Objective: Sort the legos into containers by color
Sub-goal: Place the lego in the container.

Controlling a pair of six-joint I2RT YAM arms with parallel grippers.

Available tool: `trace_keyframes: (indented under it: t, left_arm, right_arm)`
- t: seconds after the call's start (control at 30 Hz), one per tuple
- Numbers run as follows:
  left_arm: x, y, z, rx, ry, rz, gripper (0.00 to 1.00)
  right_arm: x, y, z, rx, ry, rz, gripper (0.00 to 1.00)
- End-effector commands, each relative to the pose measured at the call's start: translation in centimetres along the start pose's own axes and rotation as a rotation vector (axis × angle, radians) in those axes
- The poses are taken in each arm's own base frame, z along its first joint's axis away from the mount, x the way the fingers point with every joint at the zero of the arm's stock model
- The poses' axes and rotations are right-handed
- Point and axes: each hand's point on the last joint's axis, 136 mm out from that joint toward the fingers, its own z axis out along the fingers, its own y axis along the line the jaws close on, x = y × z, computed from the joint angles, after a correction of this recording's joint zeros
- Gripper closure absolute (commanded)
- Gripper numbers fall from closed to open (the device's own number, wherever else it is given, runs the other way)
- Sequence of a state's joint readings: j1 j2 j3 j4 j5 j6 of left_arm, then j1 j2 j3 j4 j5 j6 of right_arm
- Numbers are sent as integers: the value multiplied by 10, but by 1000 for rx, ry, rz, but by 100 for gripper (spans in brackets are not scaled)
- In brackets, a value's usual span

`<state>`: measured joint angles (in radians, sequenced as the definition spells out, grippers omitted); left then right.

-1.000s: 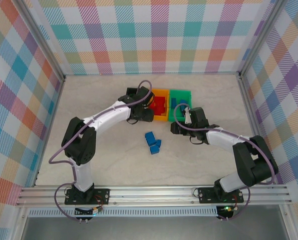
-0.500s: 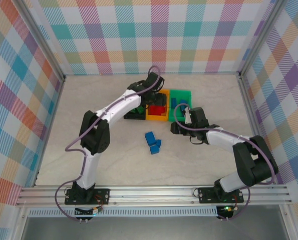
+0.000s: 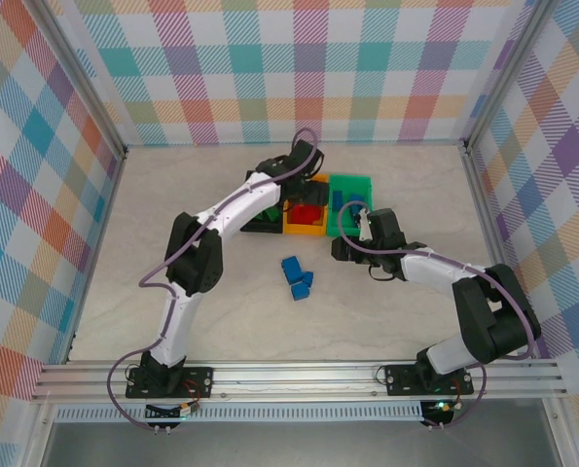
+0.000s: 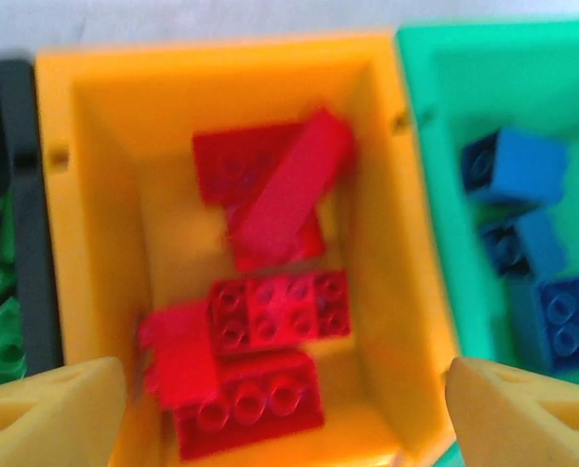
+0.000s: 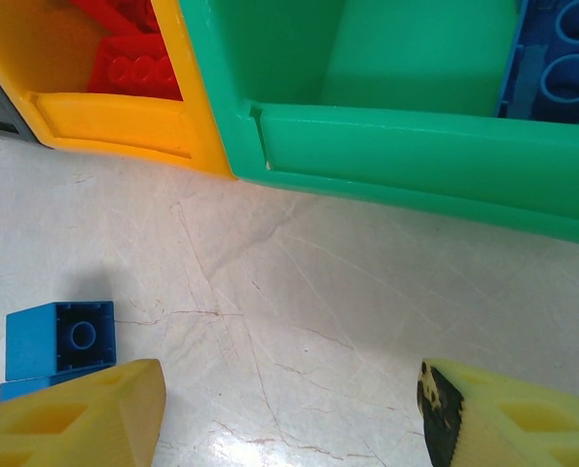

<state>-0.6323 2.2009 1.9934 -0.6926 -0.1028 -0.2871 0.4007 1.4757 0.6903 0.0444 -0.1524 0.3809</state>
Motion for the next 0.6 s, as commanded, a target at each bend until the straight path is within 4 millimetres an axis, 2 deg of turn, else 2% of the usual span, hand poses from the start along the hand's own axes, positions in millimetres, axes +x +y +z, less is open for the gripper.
trace_keyframes:
  t: [0.0, 0.13, 0.23, 0.33, 0.47, 0.57]
  left_arm:
    - [-15, 1, -49, 47, -117, -11, 15]
    - [12, 2, -66, 123, -134, -12, 16]
    - [42, 8, -72, 145, -91, -5, 16]
    - [77, 17, -68, 141, -1, -24, 17]
    - [118, 17, -64, 164, 94, -34, 18]
    - [136, 21, -60, 144, 131, -40, 18]
  right_arm:
    - [-9, 13, -2, -42, -19, -9, 30]
    - [-8, 13, -1, -44, -15, -8, 30]
    - [-8, 12, 1, -41, -11, -8, 30]
    - [-8, 12, 3, -45, -10, -7, 30]
    - [-7, 12, 6, -45, -1, -6, 30]
    - [-7, 13, 6, -46, -2, -9, 30]
